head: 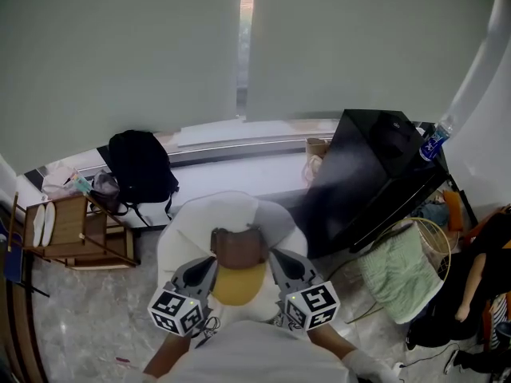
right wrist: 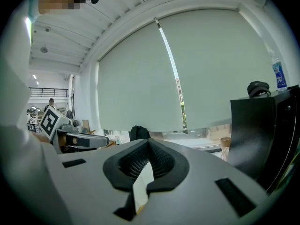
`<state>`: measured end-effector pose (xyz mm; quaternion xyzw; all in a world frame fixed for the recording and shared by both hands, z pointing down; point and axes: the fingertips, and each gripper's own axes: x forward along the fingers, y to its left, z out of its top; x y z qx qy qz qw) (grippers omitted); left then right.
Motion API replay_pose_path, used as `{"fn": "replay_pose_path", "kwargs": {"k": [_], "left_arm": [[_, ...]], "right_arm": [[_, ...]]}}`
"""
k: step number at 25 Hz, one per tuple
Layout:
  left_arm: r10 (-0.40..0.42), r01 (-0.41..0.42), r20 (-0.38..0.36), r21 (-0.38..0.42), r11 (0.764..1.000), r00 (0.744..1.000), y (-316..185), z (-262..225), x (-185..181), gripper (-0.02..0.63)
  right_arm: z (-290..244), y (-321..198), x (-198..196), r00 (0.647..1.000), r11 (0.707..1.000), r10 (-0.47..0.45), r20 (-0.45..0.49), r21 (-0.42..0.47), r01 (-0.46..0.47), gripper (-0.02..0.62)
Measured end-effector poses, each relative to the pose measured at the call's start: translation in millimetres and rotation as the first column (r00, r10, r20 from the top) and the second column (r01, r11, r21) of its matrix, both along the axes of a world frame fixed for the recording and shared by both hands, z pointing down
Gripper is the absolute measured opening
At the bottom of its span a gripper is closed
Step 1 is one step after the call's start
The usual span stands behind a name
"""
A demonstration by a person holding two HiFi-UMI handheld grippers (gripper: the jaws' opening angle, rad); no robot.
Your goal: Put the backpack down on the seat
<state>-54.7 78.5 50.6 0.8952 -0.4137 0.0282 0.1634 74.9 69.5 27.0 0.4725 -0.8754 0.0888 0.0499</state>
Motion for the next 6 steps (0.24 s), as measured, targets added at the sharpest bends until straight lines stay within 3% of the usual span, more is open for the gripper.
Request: {"fn": "replay_pose_path", "kwargs": {"k": [6], "left_arm": [[-0.002, 0.002, 0.008, 0.001, 1.0, 1.0, 1.6, 2.5, -0.6, 0.043]], "right_arm": [[2.2, 1.6, -3.7, 1.0, 1.0, 0.0, 0.017, -0.007, 0.0, 0.031]]}}
